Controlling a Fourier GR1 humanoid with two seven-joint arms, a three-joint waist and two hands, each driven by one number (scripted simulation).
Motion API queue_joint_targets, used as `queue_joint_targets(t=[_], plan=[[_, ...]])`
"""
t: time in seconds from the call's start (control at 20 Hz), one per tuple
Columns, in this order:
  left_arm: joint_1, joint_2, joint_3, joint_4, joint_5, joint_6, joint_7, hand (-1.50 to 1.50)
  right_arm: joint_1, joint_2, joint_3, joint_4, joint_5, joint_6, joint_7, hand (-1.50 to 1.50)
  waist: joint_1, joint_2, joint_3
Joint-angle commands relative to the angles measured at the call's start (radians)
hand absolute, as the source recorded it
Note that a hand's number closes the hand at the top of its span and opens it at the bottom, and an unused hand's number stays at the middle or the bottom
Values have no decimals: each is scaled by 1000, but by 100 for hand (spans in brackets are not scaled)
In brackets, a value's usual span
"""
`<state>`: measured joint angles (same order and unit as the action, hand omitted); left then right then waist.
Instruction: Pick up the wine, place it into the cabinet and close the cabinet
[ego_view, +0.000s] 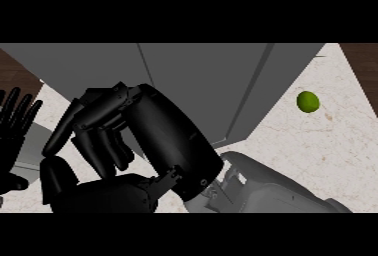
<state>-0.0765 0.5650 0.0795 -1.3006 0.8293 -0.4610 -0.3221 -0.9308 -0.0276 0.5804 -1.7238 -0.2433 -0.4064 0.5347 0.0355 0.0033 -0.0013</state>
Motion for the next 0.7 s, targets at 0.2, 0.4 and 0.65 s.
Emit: queue_joint_targets(t=[0.2,0.4,0.65], plan=[[-5,-30,22,16,-39,-5,-1,-150,-108,27,-124,268,-165,21,-111,150,-17,-1,1],[8,0,72,95,-39,-92,-30,-150,-10,27,-172,371,-124,143,-234,150,-23,0,1],[-29,-20,78,50,-14,-47,32,-150,-40,6,-244,486,-96,231,-279,150,-26,-1,1]])
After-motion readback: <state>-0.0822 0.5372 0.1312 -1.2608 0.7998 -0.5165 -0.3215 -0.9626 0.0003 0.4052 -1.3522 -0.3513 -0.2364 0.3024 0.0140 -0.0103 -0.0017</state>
